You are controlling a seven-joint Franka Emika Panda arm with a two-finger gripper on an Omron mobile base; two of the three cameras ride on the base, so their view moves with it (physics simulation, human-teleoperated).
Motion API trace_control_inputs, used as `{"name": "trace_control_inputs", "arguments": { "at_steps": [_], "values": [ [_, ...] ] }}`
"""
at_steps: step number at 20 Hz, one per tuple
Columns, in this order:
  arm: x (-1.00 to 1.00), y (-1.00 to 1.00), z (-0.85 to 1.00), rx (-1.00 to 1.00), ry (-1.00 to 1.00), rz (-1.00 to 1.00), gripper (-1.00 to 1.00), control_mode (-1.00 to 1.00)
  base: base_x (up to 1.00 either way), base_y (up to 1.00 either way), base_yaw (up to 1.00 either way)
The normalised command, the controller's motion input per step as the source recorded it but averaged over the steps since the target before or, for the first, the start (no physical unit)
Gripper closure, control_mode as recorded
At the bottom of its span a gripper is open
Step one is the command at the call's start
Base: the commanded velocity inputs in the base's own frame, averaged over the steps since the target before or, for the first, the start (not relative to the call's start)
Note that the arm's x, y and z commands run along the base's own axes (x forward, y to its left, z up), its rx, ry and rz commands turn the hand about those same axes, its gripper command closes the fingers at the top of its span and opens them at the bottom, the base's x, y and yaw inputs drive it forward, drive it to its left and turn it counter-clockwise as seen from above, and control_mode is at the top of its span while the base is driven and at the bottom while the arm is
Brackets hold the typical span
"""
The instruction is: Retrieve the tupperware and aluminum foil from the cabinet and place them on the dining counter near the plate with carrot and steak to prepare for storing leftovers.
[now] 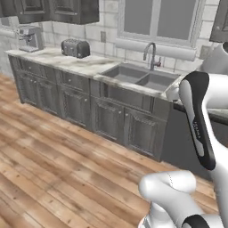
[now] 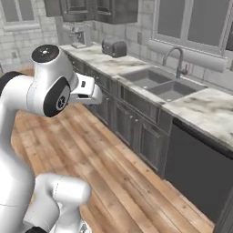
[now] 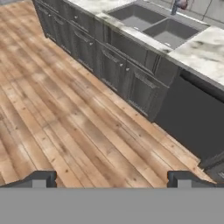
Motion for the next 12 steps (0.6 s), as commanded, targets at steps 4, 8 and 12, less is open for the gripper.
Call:
{"name": "trace_control_inputs", "arguments": {
  "at_steps": [4, 8, 12],
  "values": [
    [0.0, 0.0, 0.0, 0.0, 0.0, 0.0, -1.0, 1.0, 1.0, 0.08, 0.4],
    [0.0, 0.0, 0.0, 0.0, 0.0, 0.0, -1.0, 1.0, 1.0, 0.24, 0.37],
    [0.0, 0.0, 0.0, 0.0, 0.0, 0.0, -1.0, 1.0, 1.0, 0.41, 0.29]
  ]
}}
